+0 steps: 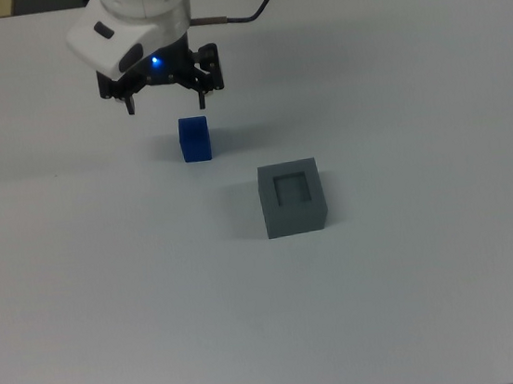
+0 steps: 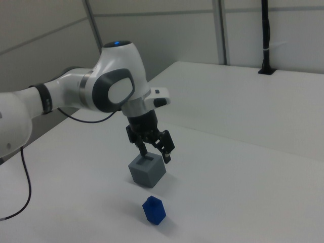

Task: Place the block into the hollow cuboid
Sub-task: 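Lower the open gripper down over the blue block, then close the gripper on the blue block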

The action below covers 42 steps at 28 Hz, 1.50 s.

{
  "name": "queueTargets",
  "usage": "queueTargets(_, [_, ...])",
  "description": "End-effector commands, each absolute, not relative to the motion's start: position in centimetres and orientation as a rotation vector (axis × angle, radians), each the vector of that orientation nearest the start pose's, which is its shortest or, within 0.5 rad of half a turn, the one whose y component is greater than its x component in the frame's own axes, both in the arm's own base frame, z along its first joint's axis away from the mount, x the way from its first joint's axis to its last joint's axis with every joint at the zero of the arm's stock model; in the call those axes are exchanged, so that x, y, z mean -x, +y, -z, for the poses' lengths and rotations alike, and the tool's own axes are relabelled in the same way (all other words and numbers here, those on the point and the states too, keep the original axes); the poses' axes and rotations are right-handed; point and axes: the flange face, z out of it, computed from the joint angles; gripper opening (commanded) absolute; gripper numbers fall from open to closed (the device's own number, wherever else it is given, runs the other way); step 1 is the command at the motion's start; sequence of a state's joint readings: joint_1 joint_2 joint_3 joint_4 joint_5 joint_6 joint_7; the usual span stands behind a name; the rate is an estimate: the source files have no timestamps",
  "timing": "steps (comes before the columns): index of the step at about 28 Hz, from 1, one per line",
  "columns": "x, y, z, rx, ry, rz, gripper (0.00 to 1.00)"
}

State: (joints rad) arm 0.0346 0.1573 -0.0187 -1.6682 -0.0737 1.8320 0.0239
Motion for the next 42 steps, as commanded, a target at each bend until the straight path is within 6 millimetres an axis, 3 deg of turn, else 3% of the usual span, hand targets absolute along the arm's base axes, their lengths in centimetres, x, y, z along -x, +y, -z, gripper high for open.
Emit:
queueTargets(1, [-57.9, 1.0, -48.8, 3.204, -0.078, 0.087, 1.00])
queueTargets(7, [-56.6, 1.4, -44.7, 3.200, -0.153, 0.032, 1.00])
queueTargets(17, [-56.8, 1.9, -38.9, 3.210, -0.193, -0.078, 1.00])
queueTargets(24, [-57.0, 2.0, -36.7, 3.216, -0.207, -0.140, 1.00])
queueTargets(28, [-57.1, 1.9, -35.6, 3.234, -0.229, -0.171, 0.95])
queueTargets(29, [-57.1, 1.9, -35.4, 3.236, -0.232, -0.176, 0.91])
queueTargets(30, [-57.1, 2.0, -35.3, 3.235, -0.237, -0.178, 0.76])
queueTargets(35, [-57.1, 2.3, -35.2, 3.240, -0.256, -0.183, 0.31])
queueTargets(36, [-57.2, 2.3, -35.3, 3.241, -0.255, -0.180, 0.13])
queueTargets(37, [-57.3, 2.3, -35.4, 3.240, -0.254, -0.178, 0.04])
queueTargets(42, [-57.8, 2.5, -36.9, 3.234, -0.236, -0.142, 0.00])
